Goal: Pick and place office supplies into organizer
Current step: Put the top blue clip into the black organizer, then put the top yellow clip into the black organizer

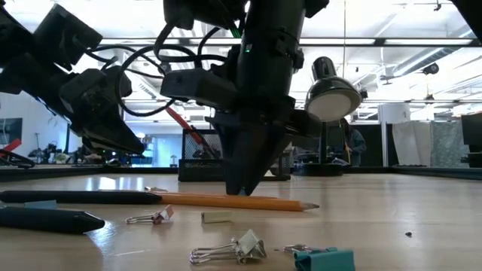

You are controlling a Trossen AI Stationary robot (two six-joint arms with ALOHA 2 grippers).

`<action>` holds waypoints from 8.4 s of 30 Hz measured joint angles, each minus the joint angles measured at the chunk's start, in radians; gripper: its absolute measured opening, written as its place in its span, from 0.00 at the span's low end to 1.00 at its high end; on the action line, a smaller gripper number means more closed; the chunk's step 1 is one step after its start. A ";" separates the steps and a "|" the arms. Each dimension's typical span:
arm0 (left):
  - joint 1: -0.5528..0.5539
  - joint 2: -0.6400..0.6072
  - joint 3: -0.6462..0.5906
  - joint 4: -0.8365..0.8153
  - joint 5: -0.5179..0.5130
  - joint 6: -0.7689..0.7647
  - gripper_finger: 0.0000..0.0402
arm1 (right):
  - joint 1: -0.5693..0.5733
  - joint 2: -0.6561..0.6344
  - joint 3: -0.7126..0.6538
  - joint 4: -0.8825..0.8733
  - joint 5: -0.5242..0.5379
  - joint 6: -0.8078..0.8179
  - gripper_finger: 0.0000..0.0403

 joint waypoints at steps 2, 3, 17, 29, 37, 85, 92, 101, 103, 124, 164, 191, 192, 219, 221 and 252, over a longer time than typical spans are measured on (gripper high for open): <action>0.000 0.000 0.000 0.000 0.000 0.000 0.10 | 0.000 -0.001 0.000 0.000 0.004 -0.013 0.12; 0.000 0.000 0.000 0.000 0.000 0.000 0.10 | -0.001 -0.004 0.000 0.000 0.006 -0.021 0.11; 0.000 0.000 0.000 0.005 0.000 0.000 0.10 | -0.080 -0.109 0.185 0.005 0.371 0.097 0.12; 0.000 -0.012 0.000 0.006 0.027 0.145 0.10 | -0.273 0.003 0.207 0.014 0.313 0.112 0.12; -0.001 -0.049 0.000 0.003 0.087 0.219 0.10 | -0.318 0.020 0.179 0.009 0.241 0.159 0.13; -0.015 -0.187 -0.055 -0.350 0.161 0.129 0.10 | -0.128 0.140 0.216 0.237 -0.106 -0.893 0.44; -0.015 -0.273 -0.081 -0.354 0.157 0.104 0.10 | -0.134 0.161 0.216 0.243 -0.104 -0.878 0.39; -0.015 -0.288 -0.081 -0.386 0.157 0.131 0.10 | -0.136 0.161 0.217 0.208 -0.105 -0.911 0.20; -0.015 -0.283 -0.083 -0.396 0.157 0.131 0.10 | -0.136 0.161 0.217 0.208 -0.103 -0.912 0.15; -0.015 -0.193 -0.058 -0.328 0.107 0.139 0.10 | -0.153 -0.017 0.240 -0.002 0.060 -0.678 0.04; 0.045 -0.466 0.298 -0.755 -0.028 0.103 0.01 | -0.101 -0.121 0.059 0.229 0.054 -0.811 0.52; 0.044 -0.985 0.343 -1.100 -0.047 0.053 0.01 | -0.118 0.063 -0.011 0.490 0.028 -0.682 0.51; 0.045 -0.990 0.341 -1.100 -0.046 0.056 0.01 | -0.117 0.065 -0.011 0.496 0.029 -0.672 0.51; 0.044 -1.040 0.330 -1.094 -0.049 0.053 0.01 | -0.109 0.082 -0.017 0.518 0.106 -0.728 0.11; 0.044 -1.040 0.330 -1.094 -0.049 0.053 0.01 | -0.110 0.082 -0.017 0.517 0.106 -0.729 0.10; 0.044 -1.041 0.328 -1.095 -0.047 0.053 0.01 | -0.391 -0.018 0.144 0.026 0.089 -0.124 0.13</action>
